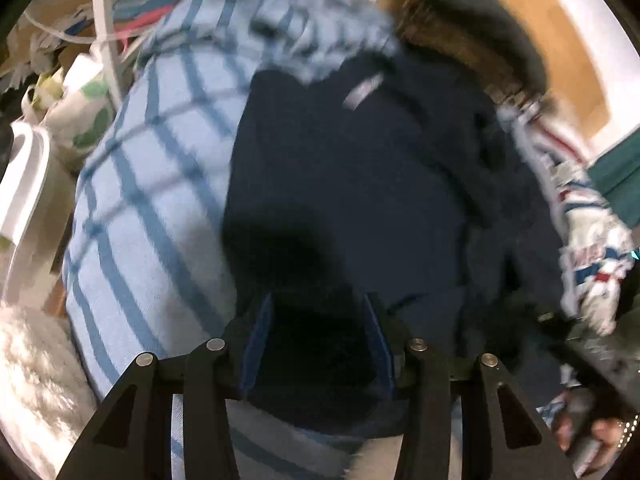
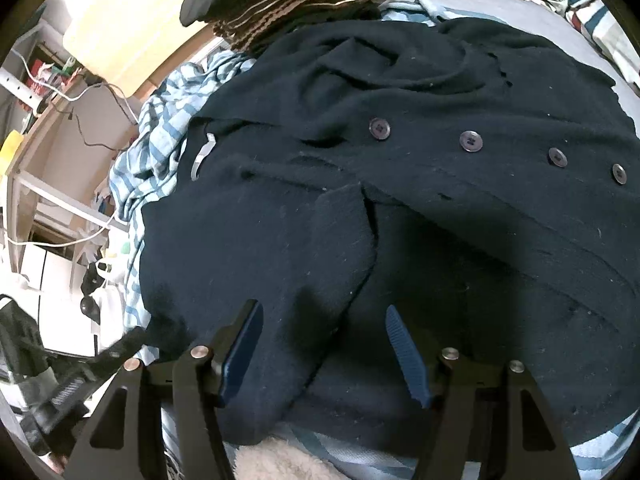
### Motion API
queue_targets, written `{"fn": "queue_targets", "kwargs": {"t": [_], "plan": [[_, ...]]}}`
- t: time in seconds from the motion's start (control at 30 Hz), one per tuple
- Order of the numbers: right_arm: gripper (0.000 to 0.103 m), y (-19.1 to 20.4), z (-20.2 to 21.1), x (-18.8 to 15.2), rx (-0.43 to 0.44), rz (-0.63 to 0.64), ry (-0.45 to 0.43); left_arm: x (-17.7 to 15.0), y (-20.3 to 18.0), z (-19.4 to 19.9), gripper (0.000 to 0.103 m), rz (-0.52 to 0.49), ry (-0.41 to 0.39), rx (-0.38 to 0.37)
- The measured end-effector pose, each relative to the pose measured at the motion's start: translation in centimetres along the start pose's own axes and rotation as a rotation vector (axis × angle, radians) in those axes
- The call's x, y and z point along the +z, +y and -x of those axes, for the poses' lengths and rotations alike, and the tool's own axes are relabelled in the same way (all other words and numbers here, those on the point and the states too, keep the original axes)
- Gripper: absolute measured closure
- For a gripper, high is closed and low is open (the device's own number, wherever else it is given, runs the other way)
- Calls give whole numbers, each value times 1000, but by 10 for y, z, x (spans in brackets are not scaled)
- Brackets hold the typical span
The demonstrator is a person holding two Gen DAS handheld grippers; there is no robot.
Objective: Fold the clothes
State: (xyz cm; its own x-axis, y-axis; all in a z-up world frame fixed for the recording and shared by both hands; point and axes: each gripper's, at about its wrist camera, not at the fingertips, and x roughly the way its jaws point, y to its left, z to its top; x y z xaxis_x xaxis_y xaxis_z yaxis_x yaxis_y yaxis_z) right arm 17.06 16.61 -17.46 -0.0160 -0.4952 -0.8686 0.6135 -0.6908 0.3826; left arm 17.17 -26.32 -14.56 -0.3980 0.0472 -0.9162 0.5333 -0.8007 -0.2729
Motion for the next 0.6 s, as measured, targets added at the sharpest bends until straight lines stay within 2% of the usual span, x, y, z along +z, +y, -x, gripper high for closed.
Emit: {"fn": "queue_targets", "kwargs": {"t": [0.07,0.17,0.33,0.4,0.5,0.6], "plan": [[33,0,-2,-1,-4,2,7,-5,8,-16,56,23,55,31],[33,-2,-6,-2,-11,-2,28,-8,20,-15,56,61,34,-26],[33,0,-5,-2,-14,7,24,-3,22,-3,56,87,48,-68],[33,3,-3,-2,-7,21,11,0,18,9,56,66,6,-115],[33,7,-6,-2,-10,49,15,7,6,20,56,11,-47,-128],[33,11,-19,-6,-35,79,63,11,-1,16,56,-30,-43,-95]]}}
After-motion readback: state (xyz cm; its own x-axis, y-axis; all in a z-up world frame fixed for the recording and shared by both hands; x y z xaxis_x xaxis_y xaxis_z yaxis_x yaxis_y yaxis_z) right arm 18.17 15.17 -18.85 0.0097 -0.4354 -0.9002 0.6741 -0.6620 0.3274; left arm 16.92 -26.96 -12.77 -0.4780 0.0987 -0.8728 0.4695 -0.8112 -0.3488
